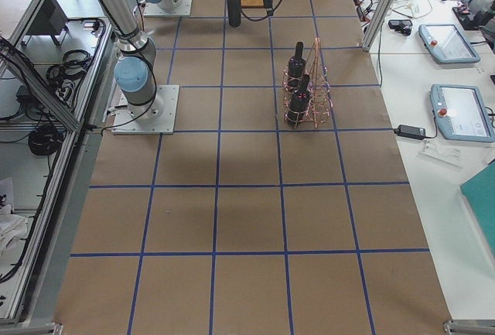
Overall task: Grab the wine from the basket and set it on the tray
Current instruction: 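Lift the bottle with the left gripper and tilt it over the tray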
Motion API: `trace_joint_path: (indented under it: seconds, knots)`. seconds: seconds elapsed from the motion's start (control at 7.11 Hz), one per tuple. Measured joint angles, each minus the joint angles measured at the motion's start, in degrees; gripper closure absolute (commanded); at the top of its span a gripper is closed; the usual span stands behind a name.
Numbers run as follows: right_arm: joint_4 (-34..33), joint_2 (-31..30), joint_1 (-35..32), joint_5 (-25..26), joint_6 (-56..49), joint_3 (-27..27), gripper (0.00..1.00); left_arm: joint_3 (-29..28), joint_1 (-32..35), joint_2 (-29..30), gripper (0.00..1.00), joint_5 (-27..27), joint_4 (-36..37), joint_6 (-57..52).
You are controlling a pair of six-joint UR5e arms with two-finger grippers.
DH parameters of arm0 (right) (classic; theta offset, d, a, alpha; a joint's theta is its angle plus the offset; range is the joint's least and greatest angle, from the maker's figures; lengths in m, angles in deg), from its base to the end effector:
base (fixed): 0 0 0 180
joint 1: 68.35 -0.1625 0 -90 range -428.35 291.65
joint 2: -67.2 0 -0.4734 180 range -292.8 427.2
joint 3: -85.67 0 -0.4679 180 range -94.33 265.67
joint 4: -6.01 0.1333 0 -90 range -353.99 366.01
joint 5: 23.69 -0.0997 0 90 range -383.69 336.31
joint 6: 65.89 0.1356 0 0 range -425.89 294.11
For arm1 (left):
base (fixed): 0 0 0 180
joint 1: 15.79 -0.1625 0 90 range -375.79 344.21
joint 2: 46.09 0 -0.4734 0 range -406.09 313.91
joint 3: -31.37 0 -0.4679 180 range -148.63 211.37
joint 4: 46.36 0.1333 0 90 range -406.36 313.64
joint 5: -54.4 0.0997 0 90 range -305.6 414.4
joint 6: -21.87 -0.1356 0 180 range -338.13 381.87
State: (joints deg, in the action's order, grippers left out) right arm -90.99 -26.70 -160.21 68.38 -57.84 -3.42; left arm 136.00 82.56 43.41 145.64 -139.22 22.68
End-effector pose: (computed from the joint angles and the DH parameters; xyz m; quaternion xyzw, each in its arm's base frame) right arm 0.1465 -0.5549 0.5618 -0.0556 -0.9930 0.1040 0.0090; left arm -0.2024 -0.4811 0.3629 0.0666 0.9867 0.1464 0.0225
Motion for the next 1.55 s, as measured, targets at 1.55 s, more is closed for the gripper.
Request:
trace_joint_path:
  seconds: [1.55]
  knots:
    - [6.9, -0.3, 0.0, -0.5, 0.0, 0.0, 0.00, -11.5, -32.8, 1.9, 1.00, 4.2, -1.7, -34.2]
